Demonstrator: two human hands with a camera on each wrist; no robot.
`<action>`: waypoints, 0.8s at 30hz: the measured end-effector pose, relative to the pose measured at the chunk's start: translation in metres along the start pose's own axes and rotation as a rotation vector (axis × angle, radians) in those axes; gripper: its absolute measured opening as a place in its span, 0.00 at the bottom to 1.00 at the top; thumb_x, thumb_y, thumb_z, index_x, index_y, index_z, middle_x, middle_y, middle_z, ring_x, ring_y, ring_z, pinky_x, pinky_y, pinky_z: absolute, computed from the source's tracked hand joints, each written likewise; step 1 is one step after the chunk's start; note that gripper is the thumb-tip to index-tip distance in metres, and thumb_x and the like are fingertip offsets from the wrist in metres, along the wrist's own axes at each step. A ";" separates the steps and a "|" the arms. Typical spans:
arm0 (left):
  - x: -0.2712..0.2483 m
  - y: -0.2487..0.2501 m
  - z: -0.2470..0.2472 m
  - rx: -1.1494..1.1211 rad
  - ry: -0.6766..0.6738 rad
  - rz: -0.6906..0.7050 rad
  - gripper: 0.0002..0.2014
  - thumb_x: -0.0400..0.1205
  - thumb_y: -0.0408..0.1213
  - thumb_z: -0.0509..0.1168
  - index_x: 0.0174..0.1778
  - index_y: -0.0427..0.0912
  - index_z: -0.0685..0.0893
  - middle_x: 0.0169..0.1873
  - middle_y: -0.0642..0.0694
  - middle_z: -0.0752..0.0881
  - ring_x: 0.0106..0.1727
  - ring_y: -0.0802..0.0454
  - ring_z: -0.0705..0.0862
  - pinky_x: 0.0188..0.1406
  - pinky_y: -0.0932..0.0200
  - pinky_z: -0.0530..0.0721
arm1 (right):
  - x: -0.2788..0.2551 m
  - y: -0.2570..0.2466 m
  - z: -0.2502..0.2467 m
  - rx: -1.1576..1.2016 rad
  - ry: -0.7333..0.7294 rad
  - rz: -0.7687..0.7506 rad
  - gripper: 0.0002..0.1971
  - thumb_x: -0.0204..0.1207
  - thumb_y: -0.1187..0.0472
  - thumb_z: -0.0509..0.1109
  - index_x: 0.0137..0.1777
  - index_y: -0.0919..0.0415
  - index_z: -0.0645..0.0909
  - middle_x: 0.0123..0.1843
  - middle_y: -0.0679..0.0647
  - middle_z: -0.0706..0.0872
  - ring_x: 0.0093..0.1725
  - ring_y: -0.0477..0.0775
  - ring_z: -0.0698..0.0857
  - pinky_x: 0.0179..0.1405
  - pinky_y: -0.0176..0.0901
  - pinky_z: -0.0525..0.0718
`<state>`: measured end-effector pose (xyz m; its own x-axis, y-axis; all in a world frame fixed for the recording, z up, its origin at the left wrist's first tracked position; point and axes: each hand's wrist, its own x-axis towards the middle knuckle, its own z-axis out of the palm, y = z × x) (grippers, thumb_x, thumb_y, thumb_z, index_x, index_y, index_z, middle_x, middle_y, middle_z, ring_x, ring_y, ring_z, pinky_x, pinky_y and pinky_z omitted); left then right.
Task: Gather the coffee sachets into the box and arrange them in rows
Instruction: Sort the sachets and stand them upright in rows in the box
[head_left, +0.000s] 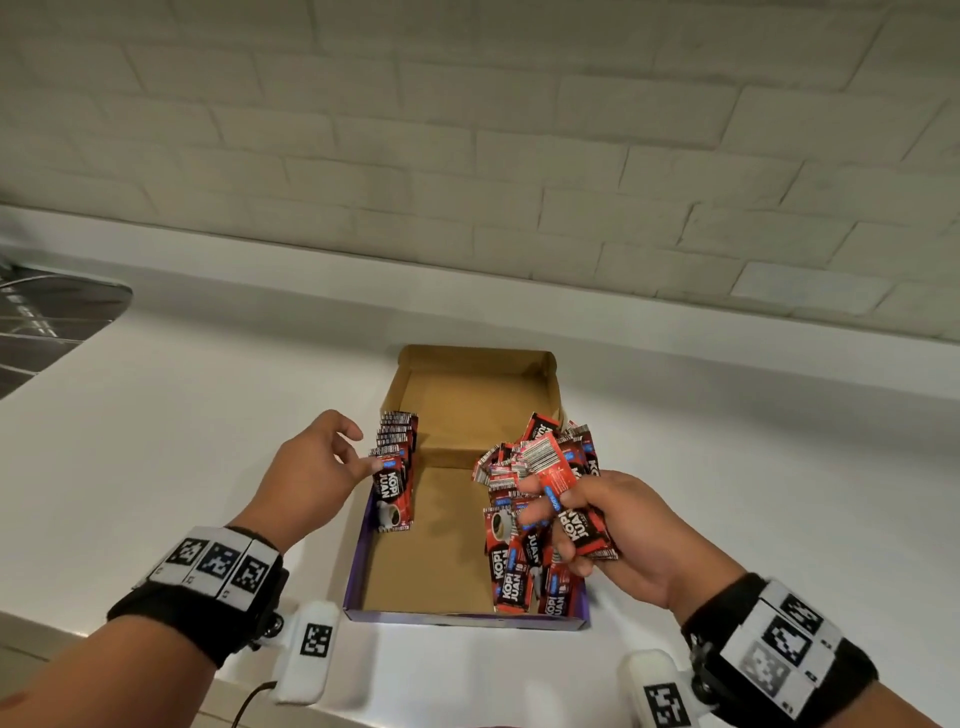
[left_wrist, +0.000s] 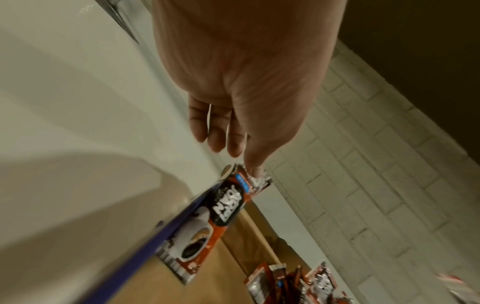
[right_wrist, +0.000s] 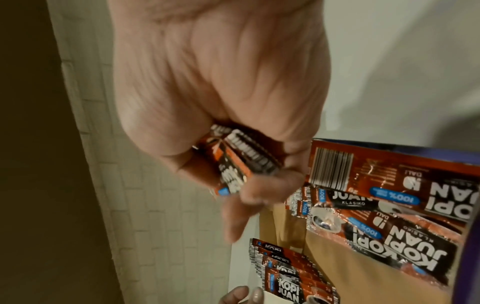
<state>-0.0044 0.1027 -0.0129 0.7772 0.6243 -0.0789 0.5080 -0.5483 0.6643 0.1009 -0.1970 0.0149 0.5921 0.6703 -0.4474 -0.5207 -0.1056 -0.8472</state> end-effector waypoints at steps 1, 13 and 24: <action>-0.003 0.006 -0.002 0.000 0.029 0.027 0.15 0.78 0.48 0.77 0.52 0.51 0.79 0.39 0.51 0.86 0.40 0.54 0.84 0.33 0.58 0.75 | 0.000 -0.001 0.001 -0.004 -0.029 0.015 0.16 0.86 0.71 0.58 0.62 0.69 0.87 0.55 0.70 0.92 0.27 0.56 0.82 0.20 0.42 0.77; -0.040 0.094 0.009 -0.375 -0.345 0.192 0.08 0.81 0.40 0.75 0.45 0.42 0.83 0.25 0.49 0.85 0.26 0.51 0.81 0.32 0.48 0.82 | 0.018 -0.003 0.025 -0.094 -0.115 0.005 0.11 0.83 0.62 0.71 0.61 0.67 0.82 0.49 0.67 0.93 0.30 0.55 0.90 0.15 0.37 0.78; -0.054 0.071 0.014 -0.122 0.026 0.772 0.15 0.67 0.25 0.81 0.36 0.49 0.86 0.47 0.58 0.78 0.46 0.60 0.81 0.43 0.75 0.76 | 0.028 -0.008 0.020 0.004 -0.101 -0.046 0.26 0.77 0.53 0.73 0.67 0.73 0.80 0.53 0.68 0.92 0.33 0.55 0.91 0.14 0.34 0.73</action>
<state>-0.0053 0.0219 0.0282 0.8843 0.1043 0.4551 -0.2187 -0.7687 0.6011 0.1091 -0.1622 0.0147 0.5504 0.7452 -0.3764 -0.4968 -0.0700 -0.8651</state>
